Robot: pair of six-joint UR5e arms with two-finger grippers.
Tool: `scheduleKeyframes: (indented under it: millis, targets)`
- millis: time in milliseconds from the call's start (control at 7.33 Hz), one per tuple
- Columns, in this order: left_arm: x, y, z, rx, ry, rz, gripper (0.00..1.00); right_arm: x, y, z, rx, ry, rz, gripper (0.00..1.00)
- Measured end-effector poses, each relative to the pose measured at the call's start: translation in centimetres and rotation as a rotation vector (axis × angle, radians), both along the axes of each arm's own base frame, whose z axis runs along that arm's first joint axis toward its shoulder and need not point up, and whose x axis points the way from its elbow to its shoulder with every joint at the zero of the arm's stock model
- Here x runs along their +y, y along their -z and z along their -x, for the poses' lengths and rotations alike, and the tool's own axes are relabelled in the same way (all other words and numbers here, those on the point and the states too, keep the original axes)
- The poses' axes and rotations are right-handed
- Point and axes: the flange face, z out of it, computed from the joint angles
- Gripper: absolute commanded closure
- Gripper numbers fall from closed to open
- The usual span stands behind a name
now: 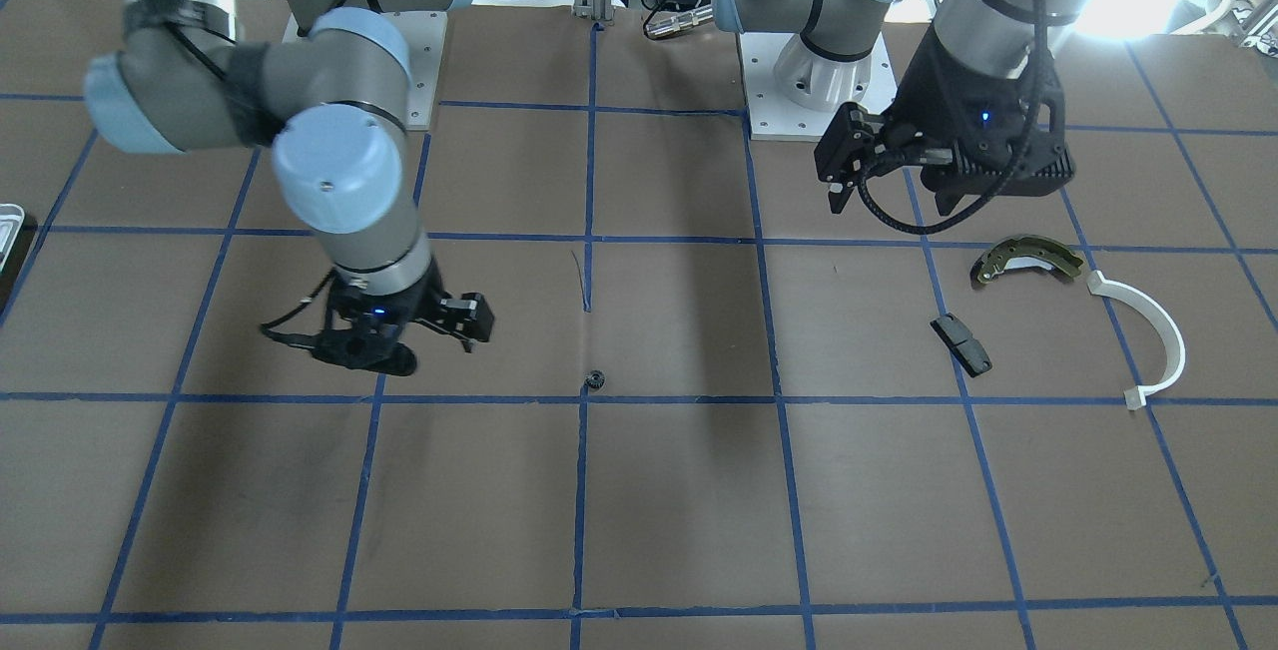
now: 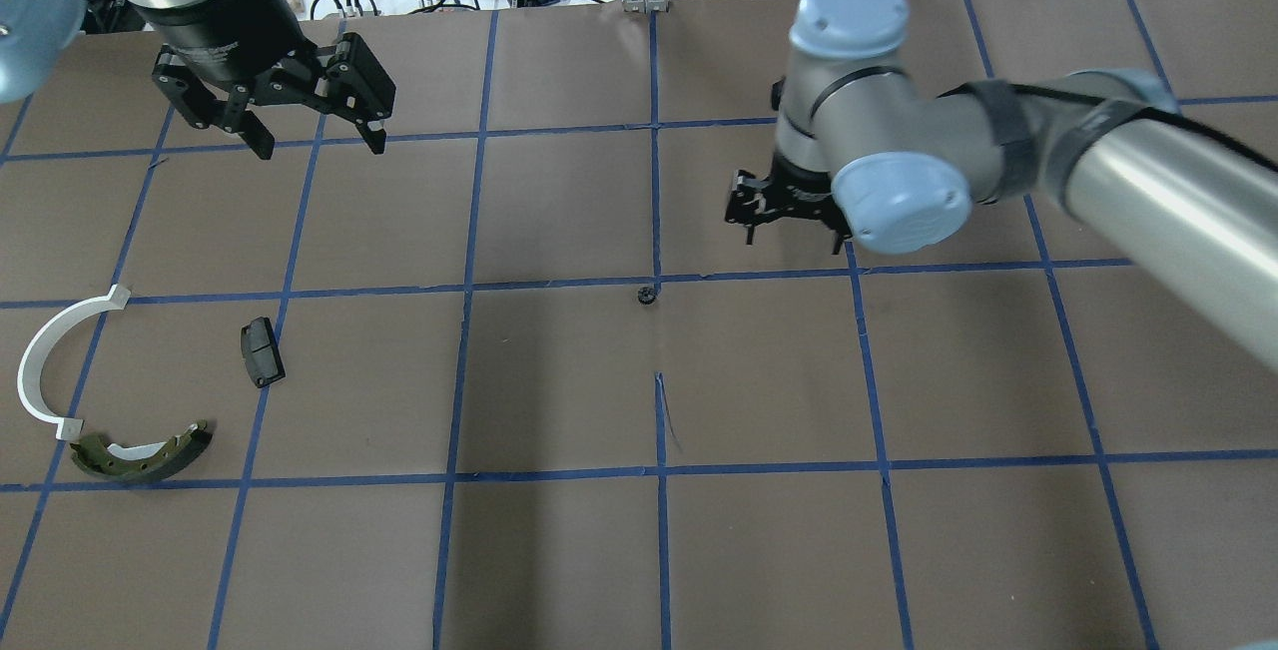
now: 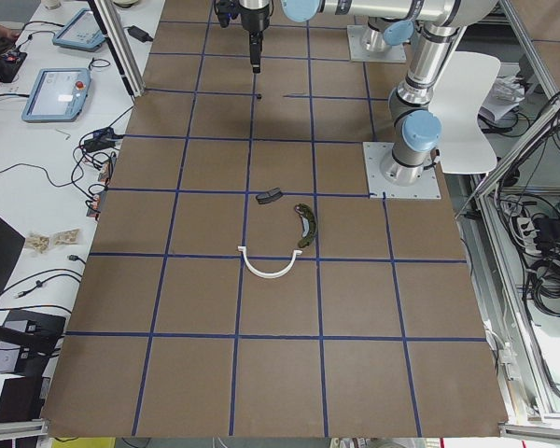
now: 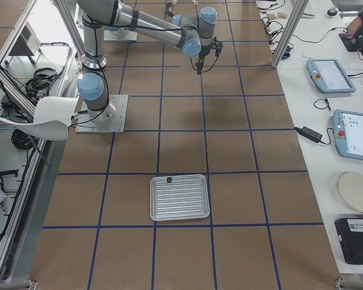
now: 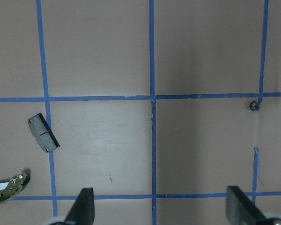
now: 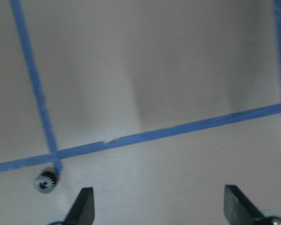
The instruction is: Place bearing gear from tray to pile
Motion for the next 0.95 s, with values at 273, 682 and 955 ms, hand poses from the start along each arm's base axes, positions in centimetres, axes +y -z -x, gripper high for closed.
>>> scheduleKeyframes:
  millis: [273, 682, 955]
  targets:
    - [-2.9, 5.4, 5.9, 0.008, -0.026, -0.005, 0.00, 0.3, -4.1, 13.4, 0.022, -0.106, -0.023, 0.00]
    - [-3.4, 16.6, 15.6, 0.013, -0.052, 0.018, 0.00, 3.9, -4.8, 33.9, -0.002, -0.318, -0.052, 0.00]
    - [-1.9, 23.2, 18.8, 0.033, -0.021, 0.074, 0.00, 7.6, -3.9, 42.5, -0.041, -0.468, -0.052, 0.00]
